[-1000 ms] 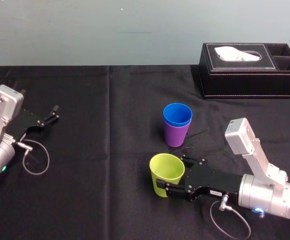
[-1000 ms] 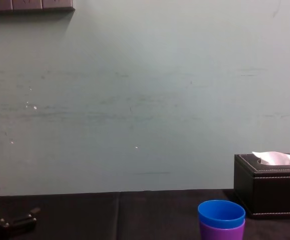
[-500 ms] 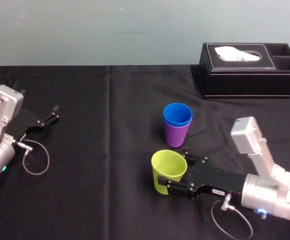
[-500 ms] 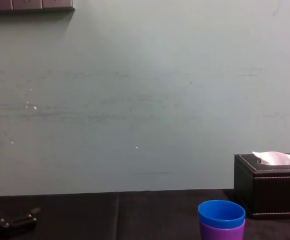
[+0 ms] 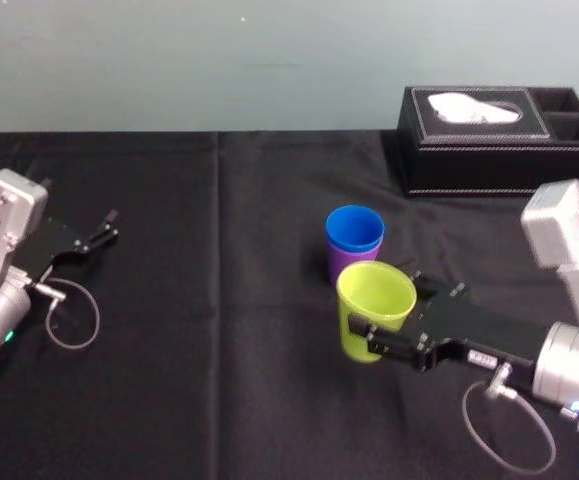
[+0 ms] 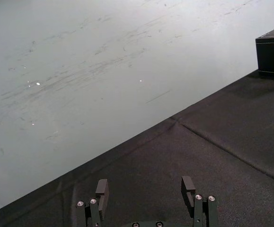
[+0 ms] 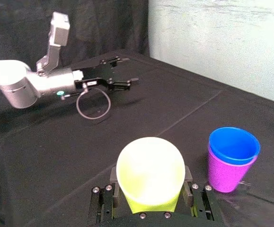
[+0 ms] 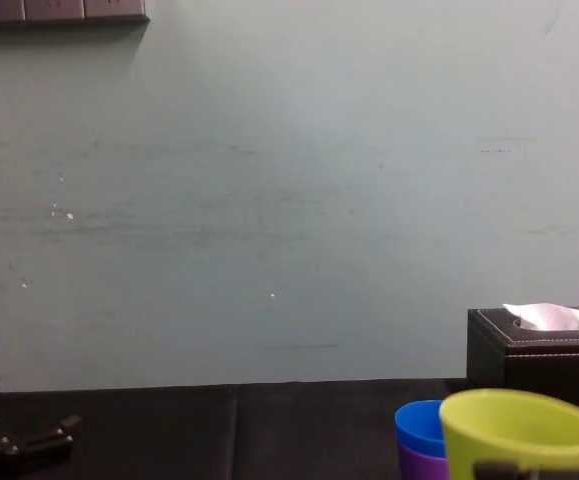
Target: Stack the three plastic cups sequentially using one hand.
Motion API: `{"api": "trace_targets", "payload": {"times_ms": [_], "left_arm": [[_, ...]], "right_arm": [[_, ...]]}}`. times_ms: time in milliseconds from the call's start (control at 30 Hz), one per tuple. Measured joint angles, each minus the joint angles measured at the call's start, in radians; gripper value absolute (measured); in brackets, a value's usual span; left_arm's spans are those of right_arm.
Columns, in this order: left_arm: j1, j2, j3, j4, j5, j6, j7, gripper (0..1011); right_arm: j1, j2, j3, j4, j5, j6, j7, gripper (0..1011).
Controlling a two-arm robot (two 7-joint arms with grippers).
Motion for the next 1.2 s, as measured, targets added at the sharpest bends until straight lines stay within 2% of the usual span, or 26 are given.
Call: {"api": "trace_targets", "payload": {"times_ms": [67,100,200,467,700,1000,1200], "left_arm": [[0.000,0.000,0.000,0.000,0.000,0.000,0.000,1011],[0.000,0.000,0.000,0.000,0.000,0.000,0.000,1011],[0.000,0.000,0.000,0.000,0.000,0.000,0.000,1011],[0.000,0.000,0.000,0.000,0.000,0.000,0.000,1012],[0.000,0.000,0.000,0.000,0.000,0.000,0.000,1011],[0.000,0.000,0.000,0.000,0.000,0.000,0.000,1011],[0.000,0.000,0.000,0.000,0.000,0.000,0.000,1012]], "right_arm": [[0.002,0.015,0.023,-0.031,0.019,0.042,-0.024,743],[0.002,0.015,0.023,-0.031,0.019,0.042,-0.024,743],[0.025,0.025,0.041,-0.051,0.033,0.086,-0.052,743],[0.101,0.024,0.031,-0.050,0.026,0.137,-0.076,743],[0.188,-0.006,0.000,-0.008,0.006,0.175,-0.093,743],[0.311,-0.066,-0.061,0.087,-0.042,0.212,-0.094,743],[0.369,-0.104,-0.087,0.153,-0.055,0.216,-0.075,743]]}}
